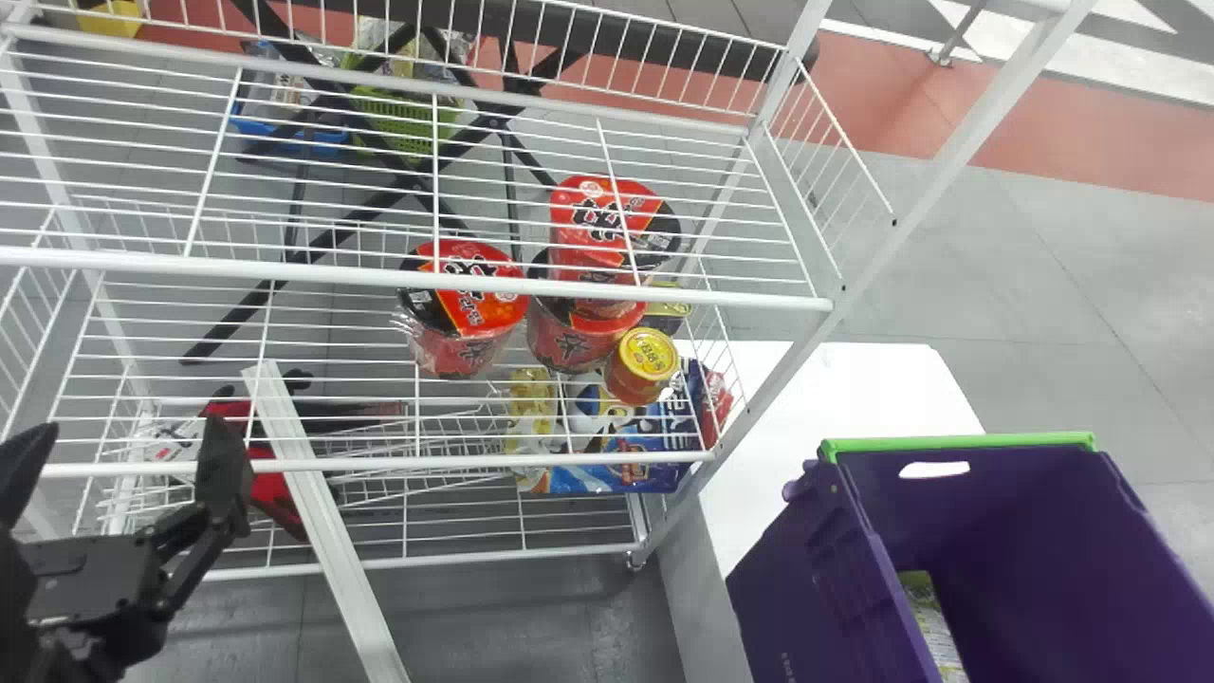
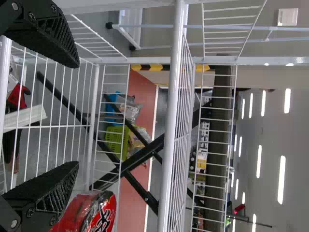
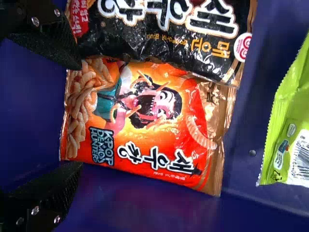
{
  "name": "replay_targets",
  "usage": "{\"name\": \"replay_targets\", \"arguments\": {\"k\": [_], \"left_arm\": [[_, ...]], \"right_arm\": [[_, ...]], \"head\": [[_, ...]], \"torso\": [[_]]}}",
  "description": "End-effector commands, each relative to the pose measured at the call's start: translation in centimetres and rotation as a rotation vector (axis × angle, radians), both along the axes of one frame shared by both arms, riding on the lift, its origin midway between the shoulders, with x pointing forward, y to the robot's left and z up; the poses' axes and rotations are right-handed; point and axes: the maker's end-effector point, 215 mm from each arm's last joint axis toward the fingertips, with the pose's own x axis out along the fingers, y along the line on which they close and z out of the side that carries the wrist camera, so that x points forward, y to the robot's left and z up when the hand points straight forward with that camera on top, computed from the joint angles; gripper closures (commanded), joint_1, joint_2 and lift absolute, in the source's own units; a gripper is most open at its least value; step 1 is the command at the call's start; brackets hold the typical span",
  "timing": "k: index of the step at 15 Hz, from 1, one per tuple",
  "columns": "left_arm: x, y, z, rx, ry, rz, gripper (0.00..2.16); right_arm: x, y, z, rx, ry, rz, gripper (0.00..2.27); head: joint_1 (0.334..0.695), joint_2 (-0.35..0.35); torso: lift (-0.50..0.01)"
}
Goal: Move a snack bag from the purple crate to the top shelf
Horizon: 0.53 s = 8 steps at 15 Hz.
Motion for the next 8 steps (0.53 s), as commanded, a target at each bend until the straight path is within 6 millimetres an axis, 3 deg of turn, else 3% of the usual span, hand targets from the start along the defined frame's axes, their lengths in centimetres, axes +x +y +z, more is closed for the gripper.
{"name": "replay_targets", "arguments": {"k": [1,8], "left_arm": [[0.0,0.0,0.0,0.0,0.0,0.001,0.1],[0.0,0.1,0.1,-0.002,-0.001,0.001,0.1]], "right_arm": [[0.0,0.0,-0.3,-0.013,-0.005,0.004,0.19],[0.6,0.1,-1.7,-0.052,-0.035,0.048,0.19]], "head": [[0.695,-0.35],[0.695,-0.35]], "torso": [[-0.457],[-0.457]]}}
